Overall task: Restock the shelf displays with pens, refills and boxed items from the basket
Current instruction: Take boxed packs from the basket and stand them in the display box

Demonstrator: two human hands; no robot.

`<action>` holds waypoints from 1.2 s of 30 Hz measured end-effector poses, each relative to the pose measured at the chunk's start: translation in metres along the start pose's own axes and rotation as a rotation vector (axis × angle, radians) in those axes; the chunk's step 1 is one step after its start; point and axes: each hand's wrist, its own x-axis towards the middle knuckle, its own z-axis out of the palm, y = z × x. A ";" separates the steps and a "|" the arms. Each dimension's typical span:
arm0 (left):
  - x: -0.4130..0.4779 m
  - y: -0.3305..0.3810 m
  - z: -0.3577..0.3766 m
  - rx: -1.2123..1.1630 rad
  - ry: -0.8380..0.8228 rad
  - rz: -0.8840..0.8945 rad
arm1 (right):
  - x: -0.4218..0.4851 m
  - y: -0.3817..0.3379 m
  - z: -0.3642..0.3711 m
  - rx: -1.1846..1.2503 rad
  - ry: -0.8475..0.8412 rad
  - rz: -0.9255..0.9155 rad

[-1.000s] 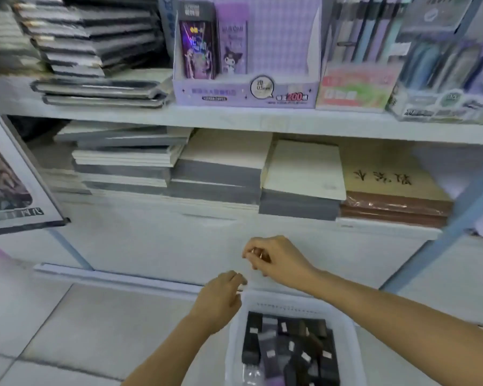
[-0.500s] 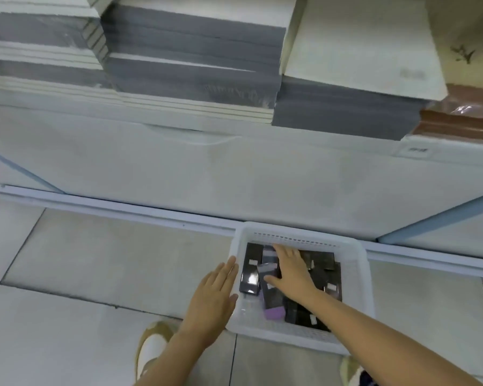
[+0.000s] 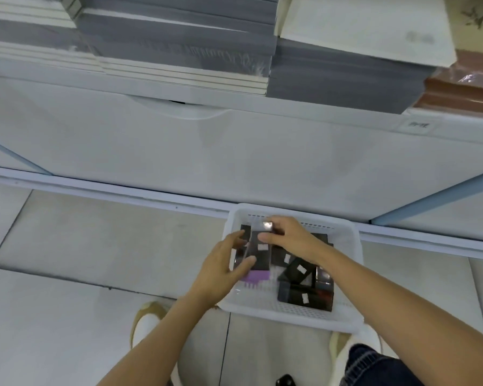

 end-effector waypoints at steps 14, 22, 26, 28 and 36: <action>0.004 -0.027 -0.028 -0.580 0.145 -0.361 | 0.015 0.025 0.054 -0.055 0.182 0.344; 0.008 -0.037 -0.023 -0.555 0.121 -0.368 | 0.033 0.041 0.091 -0.020 0.347 0.424; 0.008 -0.037 -0.023 -0.574 0.121 -0.377 | 0.035 0.040 0.089 0.007 0.367 0.432; 0.008 -0.035 -0.024 -0.573 0.127 -0.385 | 0.031 0.035 0.081 0.061 0.338 0.426; 0.010 0.016 -0.037 -0.627 0.295 -0.366 | -0.002 -0.044 0.026 0.351 0.055 0.126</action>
